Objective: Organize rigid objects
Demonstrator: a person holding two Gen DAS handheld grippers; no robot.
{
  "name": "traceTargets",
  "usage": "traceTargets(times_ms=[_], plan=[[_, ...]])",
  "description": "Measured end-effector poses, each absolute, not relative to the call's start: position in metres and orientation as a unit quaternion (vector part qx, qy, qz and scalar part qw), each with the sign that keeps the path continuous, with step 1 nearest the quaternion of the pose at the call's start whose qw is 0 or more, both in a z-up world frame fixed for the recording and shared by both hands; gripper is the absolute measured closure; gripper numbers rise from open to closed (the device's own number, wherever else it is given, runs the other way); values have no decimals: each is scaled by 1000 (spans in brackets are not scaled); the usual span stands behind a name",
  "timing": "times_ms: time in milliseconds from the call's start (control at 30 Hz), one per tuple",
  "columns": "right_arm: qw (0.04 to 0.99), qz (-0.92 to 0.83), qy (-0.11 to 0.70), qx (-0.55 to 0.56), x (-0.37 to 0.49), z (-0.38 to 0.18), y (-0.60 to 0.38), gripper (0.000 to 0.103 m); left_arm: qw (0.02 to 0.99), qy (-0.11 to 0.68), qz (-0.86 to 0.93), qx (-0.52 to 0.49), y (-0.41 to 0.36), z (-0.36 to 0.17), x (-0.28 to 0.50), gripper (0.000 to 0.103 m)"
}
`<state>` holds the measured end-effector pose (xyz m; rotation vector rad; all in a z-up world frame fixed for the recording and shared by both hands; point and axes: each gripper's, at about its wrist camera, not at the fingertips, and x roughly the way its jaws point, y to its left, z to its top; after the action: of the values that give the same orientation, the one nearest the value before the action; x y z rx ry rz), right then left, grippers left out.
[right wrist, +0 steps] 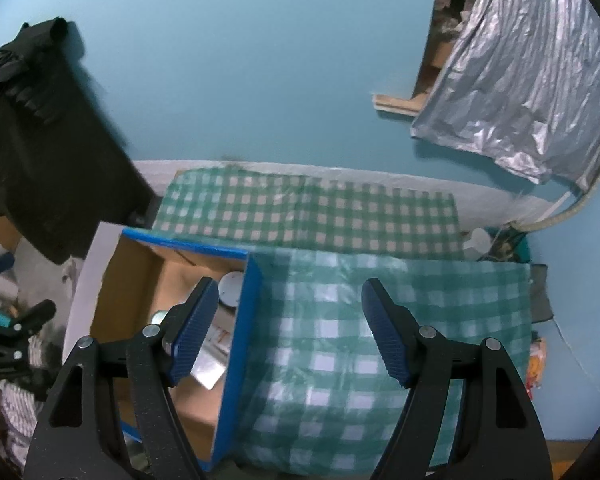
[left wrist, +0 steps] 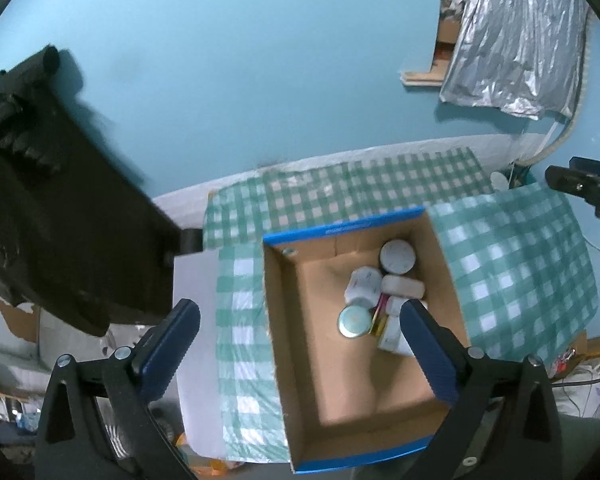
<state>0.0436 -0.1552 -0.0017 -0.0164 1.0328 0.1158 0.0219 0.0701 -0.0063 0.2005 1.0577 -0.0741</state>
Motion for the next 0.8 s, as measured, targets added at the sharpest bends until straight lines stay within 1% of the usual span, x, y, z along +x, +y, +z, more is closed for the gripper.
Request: traceTargets(times_ms=[333, 800], plan=[[878, 50, 476, -7, 37, 14, -164, 29, 875, 476, -31, 81, 52, 18, 18, 1], [877, 59, 476, -10, 35, 16, -174, 29, 875, 480, -14, 60, 36, 19, 10, 1]])
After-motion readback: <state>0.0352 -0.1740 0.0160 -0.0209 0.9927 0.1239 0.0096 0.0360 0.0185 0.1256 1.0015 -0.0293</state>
